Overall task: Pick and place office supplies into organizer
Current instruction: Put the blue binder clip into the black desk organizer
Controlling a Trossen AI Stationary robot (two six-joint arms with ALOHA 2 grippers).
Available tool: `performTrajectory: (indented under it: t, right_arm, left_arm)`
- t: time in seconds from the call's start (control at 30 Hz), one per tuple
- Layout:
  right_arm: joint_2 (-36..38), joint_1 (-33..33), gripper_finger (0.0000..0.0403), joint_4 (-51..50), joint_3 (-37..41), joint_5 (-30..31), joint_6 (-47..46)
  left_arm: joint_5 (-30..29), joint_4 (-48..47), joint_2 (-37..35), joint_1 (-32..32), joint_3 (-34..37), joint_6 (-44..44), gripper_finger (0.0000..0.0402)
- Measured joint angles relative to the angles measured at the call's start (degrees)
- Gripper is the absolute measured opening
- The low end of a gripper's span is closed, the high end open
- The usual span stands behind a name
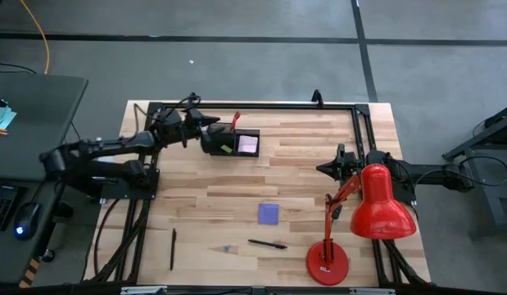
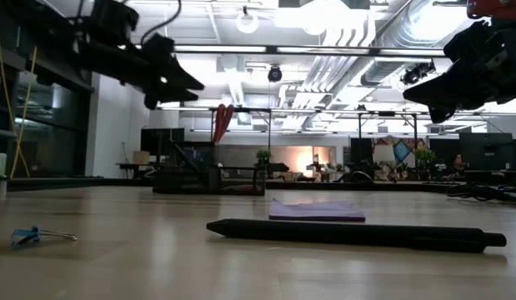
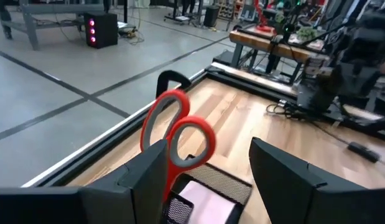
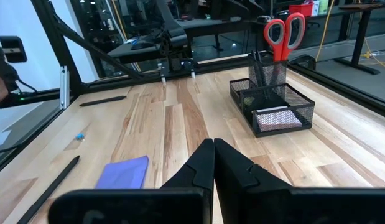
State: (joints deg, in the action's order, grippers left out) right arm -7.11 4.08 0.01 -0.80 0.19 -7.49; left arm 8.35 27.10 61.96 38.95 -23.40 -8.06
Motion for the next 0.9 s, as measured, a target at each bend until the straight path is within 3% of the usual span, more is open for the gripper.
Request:
performTrajectory:
  t: [0.2, 0.43, 0.9]
  right_arm:
    - [0.0, 0.0, 0.0002, 0.0, 0.0, 0.0, 0.0]
    - [0.0, 0.0, 0.0002, 0.0, 0.0, 0.0, 0.0]
    - [0.0, 0.0, 0.0002, 0.0, 0.0, 0.0, 0.0]
  left_arm:
    - [0.1, -13.6, -11.7, -3.5, 0.0, -1.4, 0.0211]
    - [-2.4, -25.6, -20.6, -15.2, 0.0, -3.6, 0.0211]
    - [-12.9, -29.8, -21.2, -46.7, 0.0, -12.3, 0.0211]
